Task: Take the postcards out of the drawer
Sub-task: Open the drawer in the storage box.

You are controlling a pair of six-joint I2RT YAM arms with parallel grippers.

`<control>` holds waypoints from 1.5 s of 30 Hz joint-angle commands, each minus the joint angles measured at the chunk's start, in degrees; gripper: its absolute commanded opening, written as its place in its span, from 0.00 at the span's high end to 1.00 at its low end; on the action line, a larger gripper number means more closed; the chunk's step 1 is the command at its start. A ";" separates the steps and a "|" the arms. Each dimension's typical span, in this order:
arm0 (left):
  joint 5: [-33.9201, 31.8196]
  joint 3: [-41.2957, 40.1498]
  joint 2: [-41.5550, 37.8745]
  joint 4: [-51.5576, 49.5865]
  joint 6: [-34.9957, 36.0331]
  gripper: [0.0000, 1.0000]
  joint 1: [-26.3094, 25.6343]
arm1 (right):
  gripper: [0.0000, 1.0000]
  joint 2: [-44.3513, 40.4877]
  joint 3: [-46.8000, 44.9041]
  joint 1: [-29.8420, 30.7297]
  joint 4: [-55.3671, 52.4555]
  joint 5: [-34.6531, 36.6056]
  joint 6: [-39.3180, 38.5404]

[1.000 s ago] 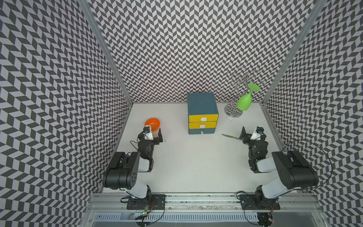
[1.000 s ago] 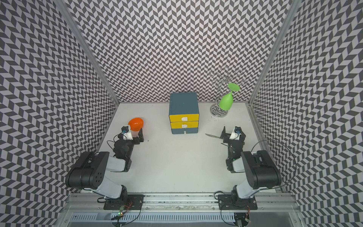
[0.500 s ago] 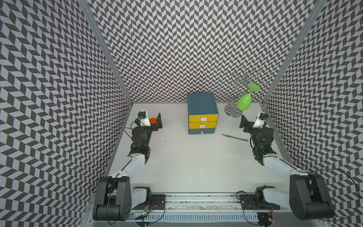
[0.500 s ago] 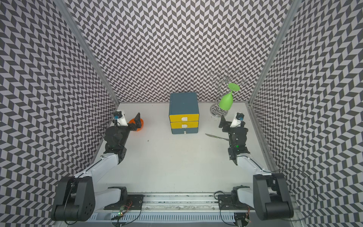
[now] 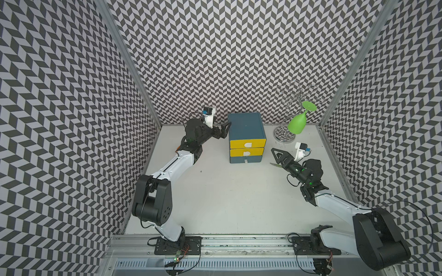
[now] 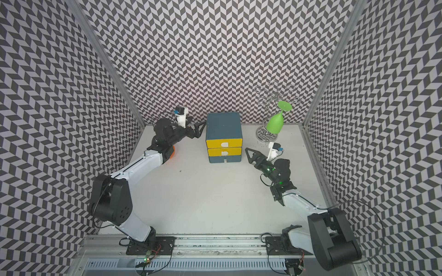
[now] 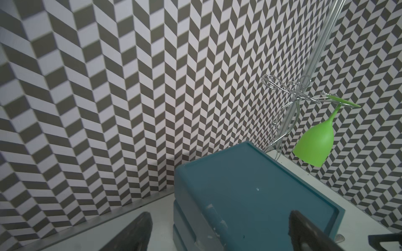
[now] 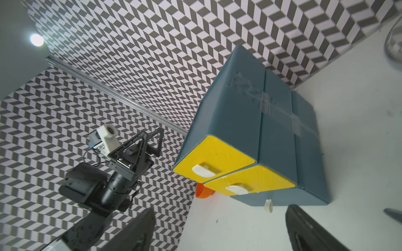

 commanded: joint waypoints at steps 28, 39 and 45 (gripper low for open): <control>-7.54 15.88 12.91 -23.50 1.63 0.01 -2.27 | 0.20 26.09 15.76 14.70 16.40 8.09 24.16; -7.64 15.88 13.26 -24.99 3.57 0.01 -2.36 | 0.29 28.35 15.97 14.74 18.89 10.09 28.05; -7.39 15.88 13.12 -24.97 3.43 0.01 -2.36 | 0.31 27.98 16.37 14.90 18.86 11.08 29.75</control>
